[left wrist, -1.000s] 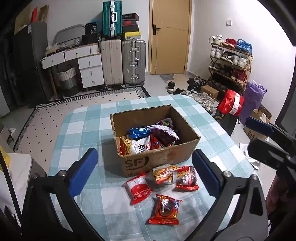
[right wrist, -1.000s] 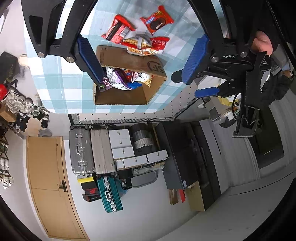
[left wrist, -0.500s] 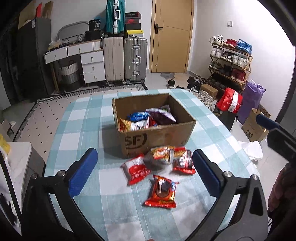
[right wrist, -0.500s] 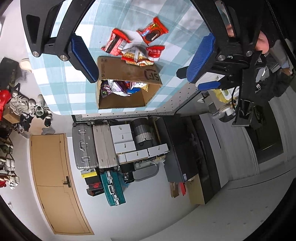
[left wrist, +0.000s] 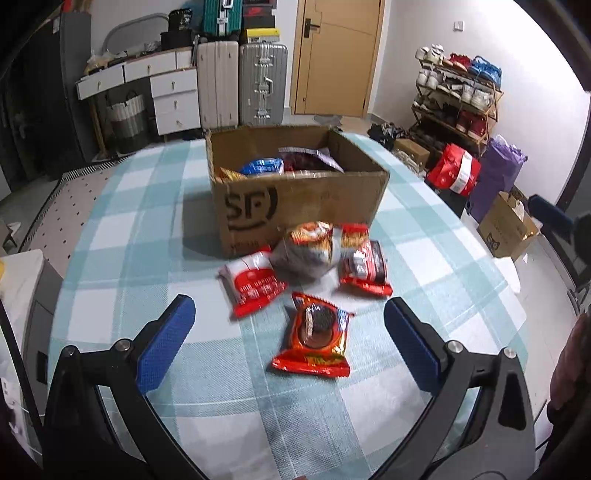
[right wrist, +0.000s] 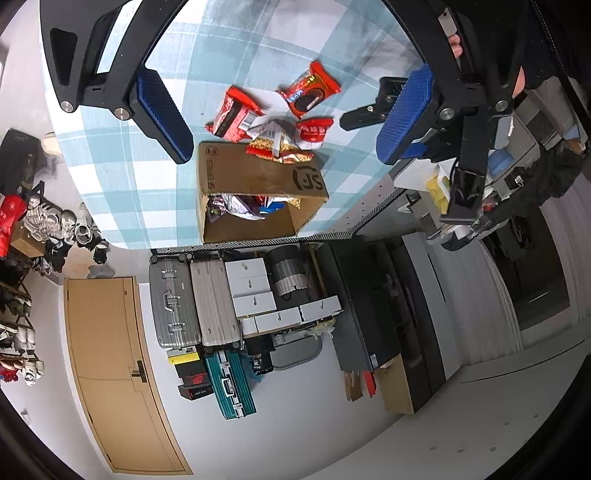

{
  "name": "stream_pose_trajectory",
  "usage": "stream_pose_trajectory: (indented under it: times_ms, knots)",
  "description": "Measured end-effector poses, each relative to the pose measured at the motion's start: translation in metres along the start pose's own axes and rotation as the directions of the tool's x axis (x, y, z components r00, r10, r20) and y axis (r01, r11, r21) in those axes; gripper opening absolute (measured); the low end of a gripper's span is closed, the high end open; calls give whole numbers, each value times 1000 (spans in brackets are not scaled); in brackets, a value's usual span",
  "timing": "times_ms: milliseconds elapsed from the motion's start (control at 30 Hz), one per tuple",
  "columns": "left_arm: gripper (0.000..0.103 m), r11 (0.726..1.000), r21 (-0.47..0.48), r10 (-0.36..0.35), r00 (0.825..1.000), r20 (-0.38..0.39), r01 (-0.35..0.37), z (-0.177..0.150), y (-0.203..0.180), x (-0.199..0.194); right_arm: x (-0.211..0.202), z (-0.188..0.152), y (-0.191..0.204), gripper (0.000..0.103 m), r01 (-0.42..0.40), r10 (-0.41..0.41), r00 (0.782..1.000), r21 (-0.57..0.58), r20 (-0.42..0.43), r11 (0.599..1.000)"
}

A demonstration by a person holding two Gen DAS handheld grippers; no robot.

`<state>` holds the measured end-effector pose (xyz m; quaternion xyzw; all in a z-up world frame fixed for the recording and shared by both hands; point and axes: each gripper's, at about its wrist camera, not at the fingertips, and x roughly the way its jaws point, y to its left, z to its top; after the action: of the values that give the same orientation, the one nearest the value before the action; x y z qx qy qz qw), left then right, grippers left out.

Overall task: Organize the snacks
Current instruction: 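Lower the left gripper onto the red Oreo pack and grasp it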

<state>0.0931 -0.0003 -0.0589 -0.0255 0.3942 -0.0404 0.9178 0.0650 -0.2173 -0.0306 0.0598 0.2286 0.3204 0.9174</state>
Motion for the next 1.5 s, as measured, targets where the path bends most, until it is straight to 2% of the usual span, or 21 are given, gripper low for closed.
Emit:
stream_pose_trajectory:
  times_ms: [433,900,967,1067,1100,1133,1167,1267,1500]
  knots:
    - [102,999,32,-18,994,-109,21,-27,-10,67,23,-25,-20,102,-2,5,999,42,-54,999]
    - [101,998,51,-16,989,-148,24,-27,-11,111,41,-38,-41,102,8,0,996,85,-94,996]
    - [95,998,54,-24,988,-150,33,-26,-12,116,42,-39,-43,102,7,2,995,88,-95,996]
    - [79,997,62,-36,986,-161,47,-26,-12,122,45,-41,-45,102,9,0,995,90,-100,996]
    - [67,996,63,-47,985,-164,58,-27,-12,123,44,-41,-45,102,10,-1,995,91,-102,996]
    - [49,995,60,-65,984,-168,76,-28,-12,124,45,-41,-46,102,11,-1,995,94,-103,996]
    - [46,993,53,-90,979,-181,101,-29,-13,125,45,-42,-46,102,11,-1,995,95,-103,995]
    - [45,990,35,-132,974,-182,140,-29,-11,127,45,-43,-47,102,12,-2,995,98,-103,995]
    - [45,990,34,-130,975,-179,138,-30,-11,123,44,-44,-44,102,11,-1,994,99,-107,995]
